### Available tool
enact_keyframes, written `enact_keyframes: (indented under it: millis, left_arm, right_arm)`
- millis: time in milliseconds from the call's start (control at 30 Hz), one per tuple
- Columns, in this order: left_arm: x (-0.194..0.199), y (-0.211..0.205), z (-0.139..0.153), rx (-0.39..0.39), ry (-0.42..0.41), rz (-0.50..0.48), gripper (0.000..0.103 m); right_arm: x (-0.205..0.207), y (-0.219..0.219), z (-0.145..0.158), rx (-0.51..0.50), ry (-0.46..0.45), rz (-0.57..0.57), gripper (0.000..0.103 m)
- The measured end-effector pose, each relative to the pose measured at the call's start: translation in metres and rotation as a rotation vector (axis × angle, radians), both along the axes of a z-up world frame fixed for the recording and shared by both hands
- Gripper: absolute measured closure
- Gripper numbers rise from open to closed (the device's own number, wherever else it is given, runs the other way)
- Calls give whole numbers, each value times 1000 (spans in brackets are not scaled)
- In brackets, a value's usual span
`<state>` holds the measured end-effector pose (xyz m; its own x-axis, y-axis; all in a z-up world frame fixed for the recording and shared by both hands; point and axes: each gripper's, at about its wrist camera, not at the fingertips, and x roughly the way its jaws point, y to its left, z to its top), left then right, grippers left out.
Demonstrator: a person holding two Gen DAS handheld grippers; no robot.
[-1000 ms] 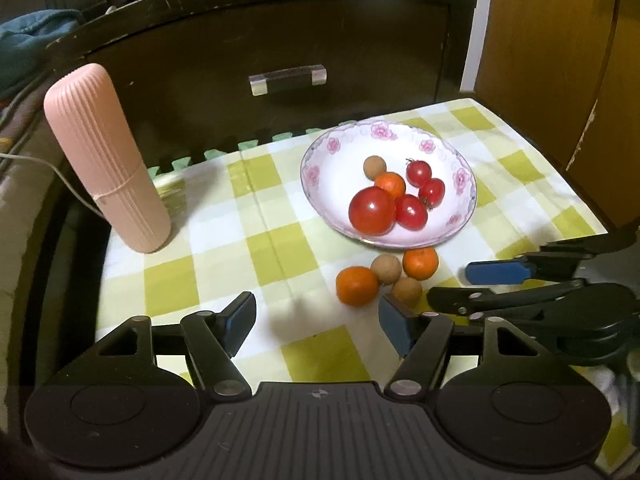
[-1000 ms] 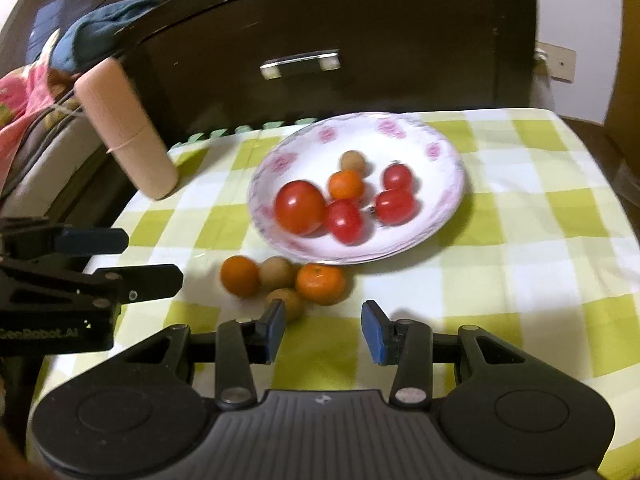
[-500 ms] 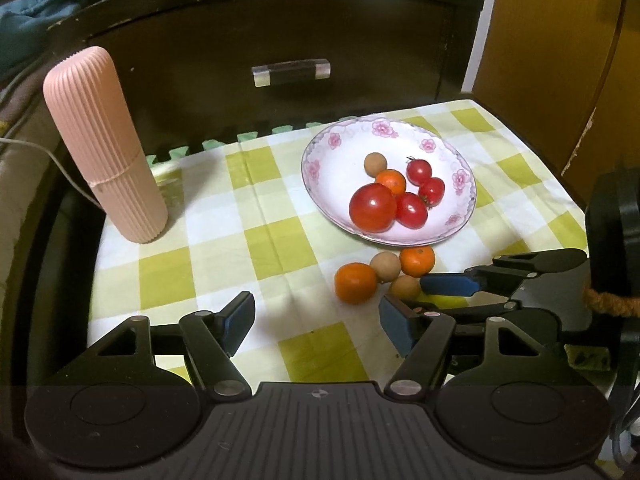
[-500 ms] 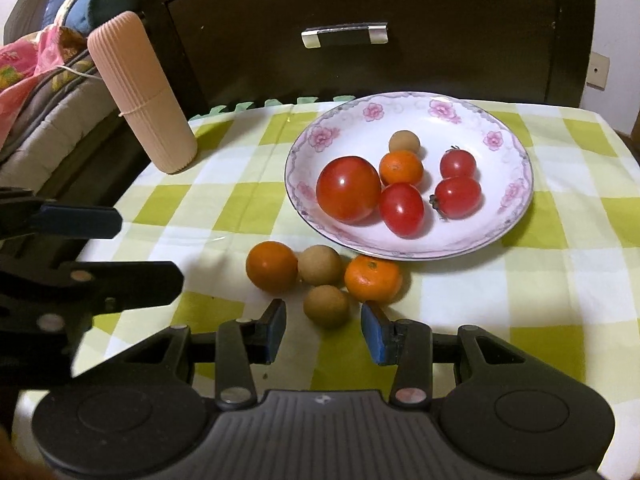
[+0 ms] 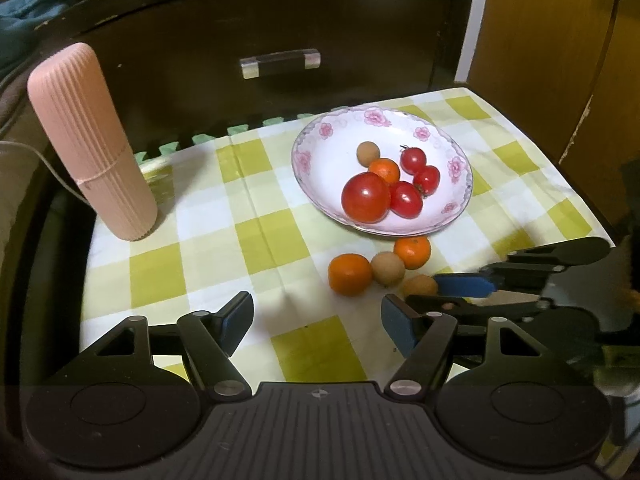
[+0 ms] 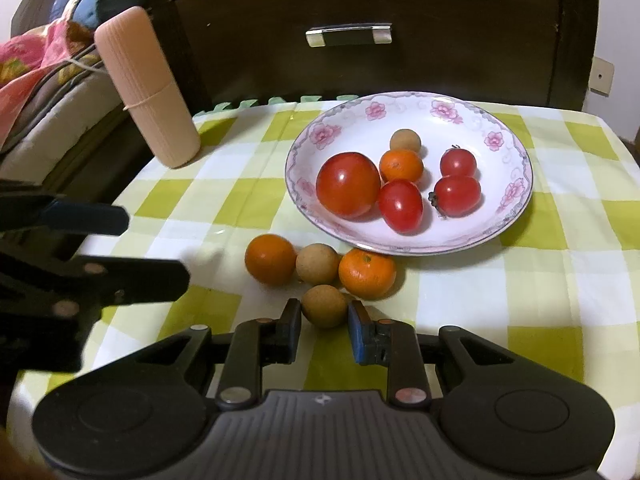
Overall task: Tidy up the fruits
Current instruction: 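Grasp another tangerine with the left tool while the right tool grasps a longan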
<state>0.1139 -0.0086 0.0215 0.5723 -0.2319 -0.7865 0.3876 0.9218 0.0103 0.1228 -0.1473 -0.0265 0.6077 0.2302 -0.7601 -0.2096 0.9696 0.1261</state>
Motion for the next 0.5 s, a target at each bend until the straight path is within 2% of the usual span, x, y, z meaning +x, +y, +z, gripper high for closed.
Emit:
enact_keyframes:
  millis: [167,333,500]
  left_arm:
    - [7,-11,-8,4,-28,-58,26]
    - [18,-27,-28,73,-37,-134,26]
    - [30,-31,-35,66,-46,-158,27]
  right_arm:
    - [-14,-14,6,-26,29,4,79]
    - [-25,-24,6,-21,69,-9,79]
    - [-27,-22,1,-2,91,6,78]
